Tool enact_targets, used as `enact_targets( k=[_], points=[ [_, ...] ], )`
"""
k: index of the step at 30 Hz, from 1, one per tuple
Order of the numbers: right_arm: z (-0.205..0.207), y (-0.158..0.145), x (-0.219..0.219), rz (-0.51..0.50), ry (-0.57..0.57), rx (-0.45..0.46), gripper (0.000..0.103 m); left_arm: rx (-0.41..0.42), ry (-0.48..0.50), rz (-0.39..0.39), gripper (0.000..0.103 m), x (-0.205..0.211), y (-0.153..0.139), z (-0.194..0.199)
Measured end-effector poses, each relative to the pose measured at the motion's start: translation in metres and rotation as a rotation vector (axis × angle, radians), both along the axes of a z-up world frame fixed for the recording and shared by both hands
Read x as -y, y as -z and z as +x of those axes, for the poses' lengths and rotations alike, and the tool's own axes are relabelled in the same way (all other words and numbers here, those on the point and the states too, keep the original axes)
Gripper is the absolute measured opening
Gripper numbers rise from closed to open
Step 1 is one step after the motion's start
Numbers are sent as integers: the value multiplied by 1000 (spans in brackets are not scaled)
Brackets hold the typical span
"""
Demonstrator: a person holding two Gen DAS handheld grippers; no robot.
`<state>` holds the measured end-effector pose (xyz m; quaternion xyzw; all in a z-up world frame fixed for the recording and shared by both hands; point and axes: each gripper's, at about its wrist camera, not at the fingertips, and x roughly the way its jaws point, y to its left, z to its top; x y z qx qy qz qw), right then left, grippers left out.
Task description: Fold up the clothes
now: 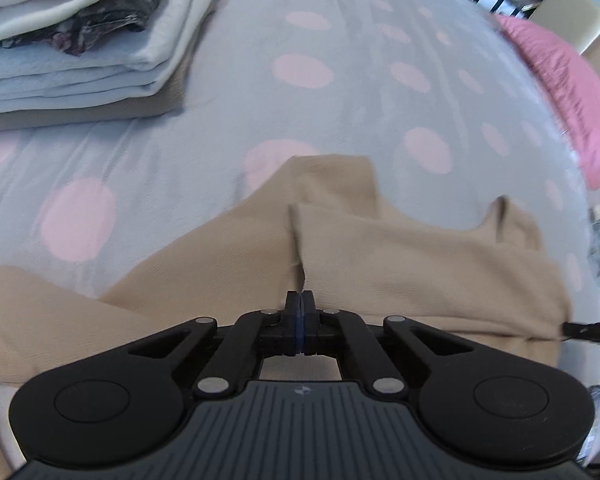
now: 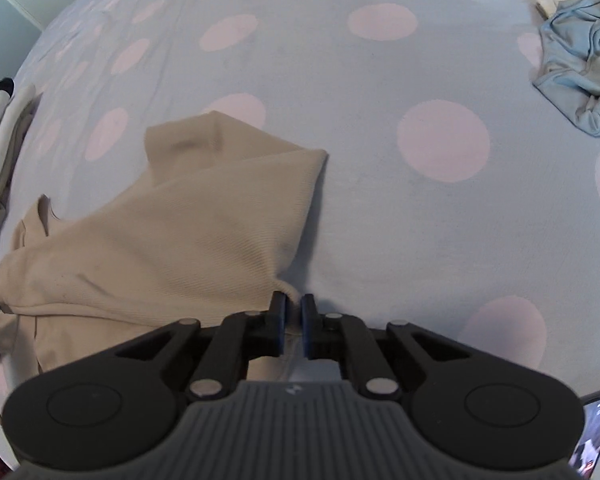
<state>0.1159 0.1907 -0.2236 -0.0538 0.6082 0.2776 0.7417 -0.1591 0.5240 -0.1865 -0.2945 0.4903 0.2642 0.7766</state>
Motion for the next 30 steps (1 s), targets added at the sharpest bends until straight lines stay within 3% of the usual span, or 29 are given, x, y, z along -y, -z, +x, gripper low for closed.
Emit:
enact_targets(
  k=[4, 6, 7, 8, 9, 10, 13, 16, 22, 30],
  points=[
    [0, 4, -4, -21, -20, -9, 10, -42, -2, -24, 0, -1, 11, -4],
    [0, 0, -5, -46, -26, 8, 15, -35, 3, -11, 0, -1, 5, -7],
    [-1, -3, -6, -61, -31, 28, 28, -30, 0, -1, 0, -2, 0, -10],
    [-3, -8, -6, -76, -38, 58, 32, -25, -8, 13, 0, -2, -5, -13],
    [-5, -13, -6, -82, -51, 83, 32, -19, -19, 21, 5, -4, -10, -18],
    [-7, -17, -7, -77, -66, 99, 33, -14, -32, 25, 18, -7, -15, -23],
    [-14, -27, -8, -49, -101, 115, 43, -5, -82, 49, 39, -17, -28, -42],
    [-24, -35, -9, -38, -148, 129, 50, -9, -141, 77, 40, -27, -43, -67],
    [-47, -46, -5, -76, -236, 218, 51, -9, -301, 112, 42, -43, -63, -133],
    [-70, -52, 3, -57, -255, 246, 51, -76, -477, 111, 42, -53, -49, -215]
  ],
)
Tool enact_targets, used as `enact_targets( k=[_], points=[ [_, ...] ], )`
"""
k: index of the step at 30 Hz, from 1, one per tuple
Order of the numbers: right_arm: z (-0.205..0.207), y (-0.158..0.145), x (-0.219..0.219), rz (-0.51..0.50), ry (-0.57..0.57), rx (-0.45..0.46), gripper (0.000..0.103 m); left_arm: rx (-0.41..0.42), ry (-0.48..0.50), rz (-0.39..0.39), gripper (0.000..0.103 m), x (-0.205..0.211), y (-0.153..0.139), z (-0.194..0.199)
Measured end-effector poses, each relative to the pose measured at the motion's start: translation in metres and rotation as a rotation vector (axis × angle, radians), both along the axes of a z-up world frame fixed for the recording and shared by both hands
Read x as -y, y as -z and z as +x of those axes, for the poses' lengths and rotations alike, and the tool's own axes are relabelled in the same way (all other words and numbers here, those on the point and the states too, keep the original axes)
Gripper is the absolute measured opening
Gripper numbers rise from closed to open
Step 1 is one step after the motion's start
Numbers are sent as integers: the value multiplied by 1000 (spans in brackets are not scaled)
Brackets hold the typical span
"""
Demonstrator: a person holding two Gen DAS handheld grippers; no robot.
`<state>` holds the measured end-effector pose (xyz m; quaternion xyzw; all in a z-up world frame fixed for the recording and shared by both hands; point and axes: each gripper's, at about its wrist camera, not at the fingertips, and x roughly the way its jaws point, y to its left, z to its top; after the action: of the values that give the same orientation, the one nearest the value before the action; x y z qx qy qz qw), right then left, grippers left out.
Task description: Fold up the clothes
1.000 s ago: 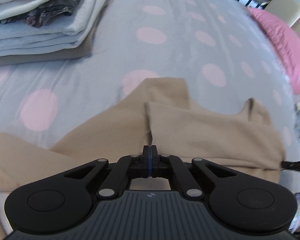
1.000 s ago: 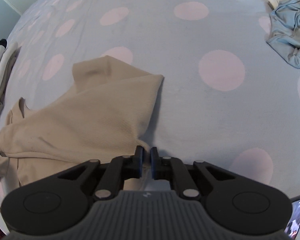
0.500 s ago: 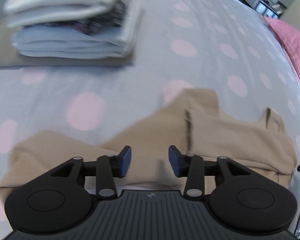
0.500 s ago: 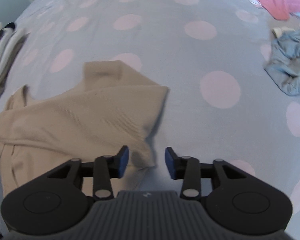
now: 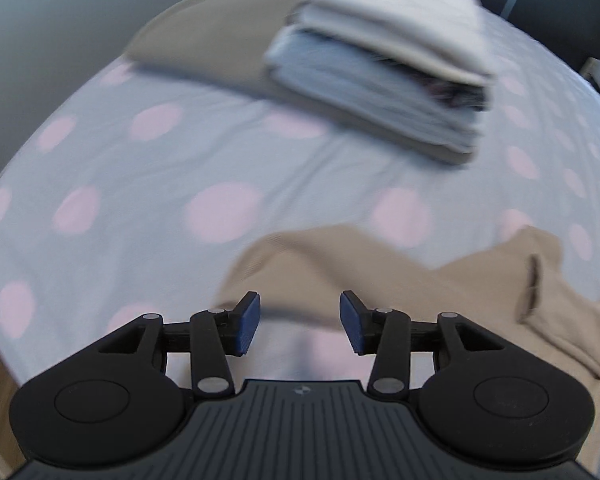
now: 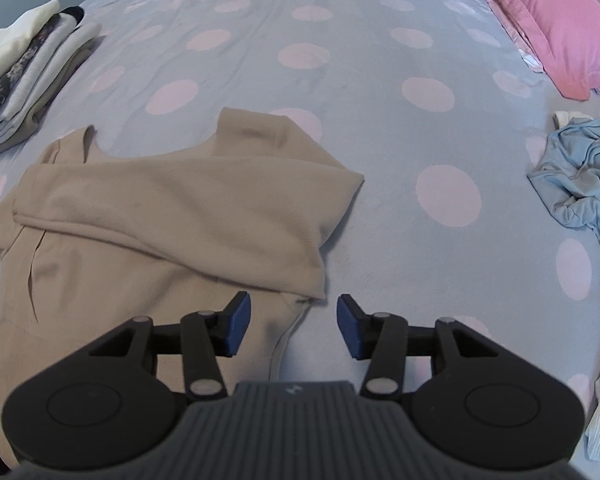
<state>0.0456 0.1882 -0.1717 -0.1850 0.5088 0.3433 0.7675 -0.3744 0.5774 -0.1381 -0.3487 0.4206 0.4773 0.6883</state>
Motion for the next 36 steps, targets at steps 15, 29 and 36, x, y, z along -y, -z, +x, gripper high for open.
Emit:
enact_targets(
  k=[15, 29, 36],
  points=[
    [-29, 12, 1, -18, -10, 9, 51, -78, -61, -50, 4, 6, 44, -44],
    [-26, 19, -5, -32, -14, 12, 51, -339, 130, 77, 3, 48, -1, -56],
    [-26, 20, -1, -30, -5, 8, 52, -337, 309, -171, 3, 74, 49, -60]
  ],
)
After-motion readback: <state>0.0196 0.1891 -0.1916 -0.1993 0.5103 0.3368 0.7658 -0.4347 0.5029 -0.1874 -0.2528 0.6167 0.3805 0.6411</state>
